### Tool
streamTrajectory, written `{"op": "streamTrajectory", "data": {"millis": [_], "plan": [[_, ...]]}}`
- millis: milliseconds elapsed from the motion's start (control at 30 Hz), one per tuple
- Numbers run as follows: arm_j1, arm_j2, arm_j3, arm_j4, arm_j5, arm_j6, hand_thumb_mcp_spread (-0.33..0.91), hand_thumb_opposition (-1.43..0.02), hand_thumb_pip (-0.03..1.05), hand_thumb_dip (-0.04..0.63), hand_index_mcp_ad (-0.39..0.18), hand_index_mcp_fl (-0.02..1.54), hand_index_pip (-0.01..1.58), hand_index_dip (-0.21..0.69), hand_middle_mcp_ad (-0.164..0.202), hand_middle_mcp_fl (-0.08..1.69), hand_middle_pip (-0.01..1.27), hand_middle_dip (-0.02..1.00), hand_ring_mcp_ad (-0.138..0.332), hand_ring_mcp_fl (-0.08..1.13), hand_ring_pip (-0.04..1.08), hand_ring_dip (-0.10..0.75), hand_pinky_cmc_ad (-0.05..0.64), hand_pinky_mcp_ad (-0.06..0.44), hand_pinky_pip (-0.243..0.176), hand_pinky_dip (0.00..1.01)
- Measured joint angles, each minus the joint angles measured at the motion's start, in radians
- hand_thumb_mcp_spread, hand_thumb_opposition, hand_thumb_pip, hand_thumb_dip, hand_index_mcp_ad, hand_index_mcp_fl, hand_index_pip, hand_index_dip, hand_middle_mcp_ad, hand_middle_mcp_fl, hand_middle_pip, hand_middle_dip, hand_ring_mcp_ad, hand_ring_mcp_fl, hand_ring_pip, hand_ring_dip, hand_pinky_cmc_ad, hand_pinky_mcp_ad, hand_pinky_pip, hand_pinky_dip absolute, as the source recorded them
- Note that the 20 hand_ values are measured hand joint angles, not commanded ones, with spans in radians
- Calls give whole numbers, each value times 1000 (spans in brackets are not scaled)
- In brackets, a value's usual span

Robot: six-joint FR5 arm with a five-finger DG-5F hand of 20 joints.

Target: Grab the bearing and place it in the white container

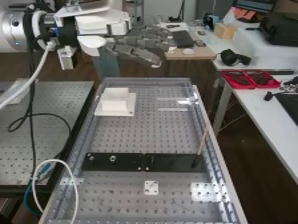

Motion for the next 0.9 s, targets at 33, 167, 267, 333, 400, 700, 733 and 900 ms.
{"op": "streamTrajectory", "data": {"millis": [33,167,267,333,400,700,733,900], "plan": [[1,1,0,-2,-1,0,239,-730,431,145,-87,138,91,185,68,208,117,188,119,0,112,37,349,279,-61,291],[3,2,3,-12,-10,5,239,-730,431,141,-87,138,87,185,68,209,117,188,115,0,112,37,349,279,-61,291],[2,-2,12,-26,-22,3,239,-730,431,141,-87,138,87,185,68,209,117,188,119,0,112,37,349,279,-61,291],[0,-7,23,-36,-36,-4,239,-730,431,145,-87,138,87,185,68,209,117,188,119,0,113,37,349,279,-61,291],[-1,-9,31,-41,-46,-9,237,-730,431,141,-87,138,87,185,68,209,117,188,119,0,113,37,349,279,-61,291],[-2,-24,55,-71,-60,-17,237,-730,431,141,-87,134,87,185,68,209,117,188,119,0,113,37,346,281,-61,291],[-2,-26,56,-73,-60,-18,237,-730,431,145,-87,134,87,185,68,209,117,188,119,0,113,37,346,281,-61,291],[0,-25,57,-72,-58,-15,237,-730,431,141,-87,134,87,185,68,209,117,188,119,0,113,37,346,281,-61,291]]}}
